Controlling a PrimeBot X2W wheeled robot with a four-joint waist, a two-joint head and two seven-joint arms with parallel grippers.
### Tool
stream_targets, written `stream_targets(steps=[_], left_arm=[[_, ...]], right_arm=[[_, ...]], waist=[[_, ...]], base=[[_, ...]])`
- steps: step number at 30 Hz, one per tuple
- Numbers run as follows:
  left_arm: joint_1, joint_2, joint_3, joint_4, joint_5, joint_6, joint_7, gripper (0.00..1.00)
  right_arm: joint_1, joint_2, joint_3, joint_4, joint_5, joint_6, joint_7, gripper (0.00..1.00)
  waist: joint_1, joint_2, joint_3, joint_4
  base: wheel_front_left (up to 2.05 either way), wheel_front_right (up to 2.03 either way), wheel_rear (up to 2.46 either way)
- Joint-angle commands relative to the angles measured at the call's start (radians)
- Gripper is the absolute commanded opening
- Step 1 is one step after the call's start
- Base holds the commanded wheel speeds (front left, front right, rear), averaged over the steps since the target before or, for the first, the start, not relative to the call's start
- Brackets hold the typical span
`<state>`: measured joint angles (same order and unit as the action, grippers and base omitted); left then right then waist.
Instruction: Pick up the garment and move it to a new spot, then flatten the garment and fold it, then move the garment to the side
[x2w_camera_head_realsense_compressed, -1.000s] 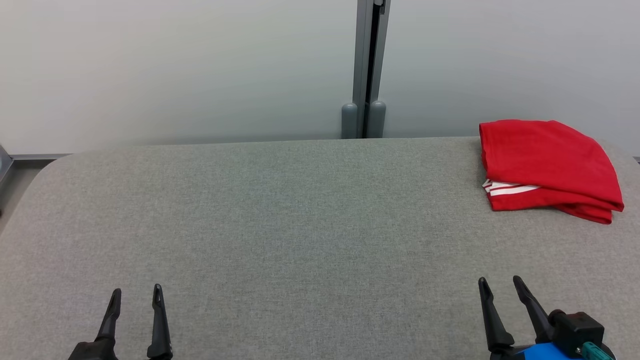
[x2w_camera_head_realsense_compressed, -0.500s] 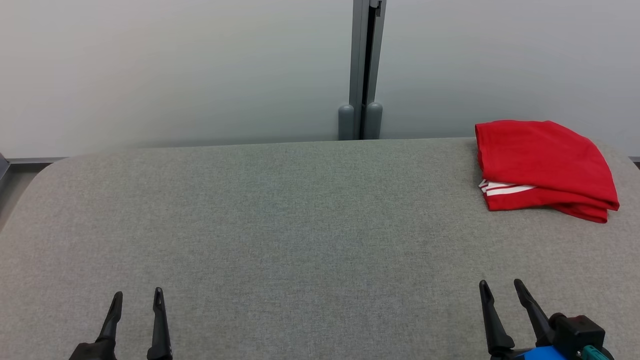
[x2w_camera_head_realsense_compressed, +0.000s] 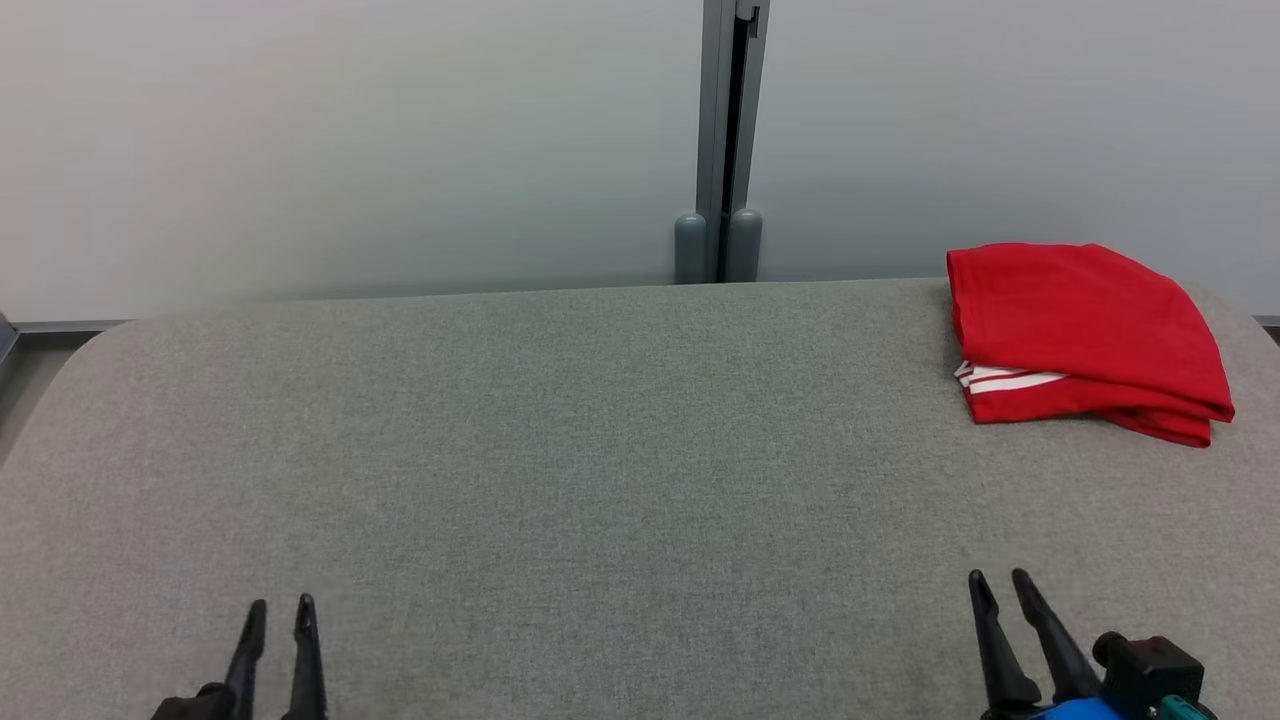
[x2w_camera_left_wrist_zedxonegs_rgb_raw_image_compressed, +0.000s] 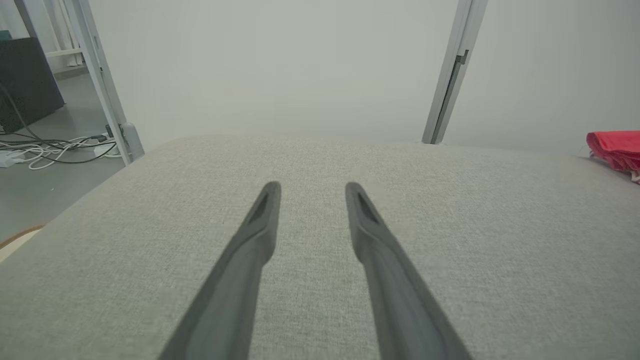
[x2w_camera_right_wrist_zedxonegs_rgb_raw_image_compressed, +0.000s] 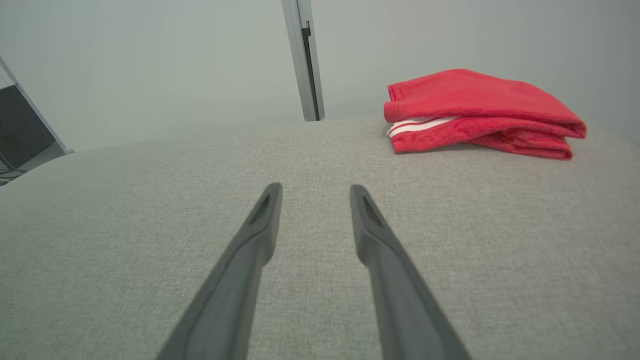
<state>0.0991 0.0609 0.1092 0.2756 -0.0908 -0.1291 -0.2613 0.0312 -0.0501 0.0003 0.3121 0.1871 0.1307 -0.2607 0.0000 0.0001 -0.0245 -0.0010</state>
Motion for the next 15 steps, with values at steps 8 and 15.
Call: stream_targets(steps=[8,15], left_arm=[[-0.005,-0.010,0.009,0.039,-0.096,0.000,0.036,0.00],[-0.023,-0.010,0.006,0.029,-0.237,0.000,0.067,0.00]], right_arm=[[-0.008,0.004,-0.008,0.027,0.090,0.000,0.030,0.00],[-0.022,0.003,-0.019,0.017,0.221,0.000,0.063,0.00]], waist=[[0.0000,-0.0001,0.001,0.000],[0.0000,-0.0001,0.003,0.000]], base=[[0.00,0.00,0.00],[0.00,0.00,0.00]])
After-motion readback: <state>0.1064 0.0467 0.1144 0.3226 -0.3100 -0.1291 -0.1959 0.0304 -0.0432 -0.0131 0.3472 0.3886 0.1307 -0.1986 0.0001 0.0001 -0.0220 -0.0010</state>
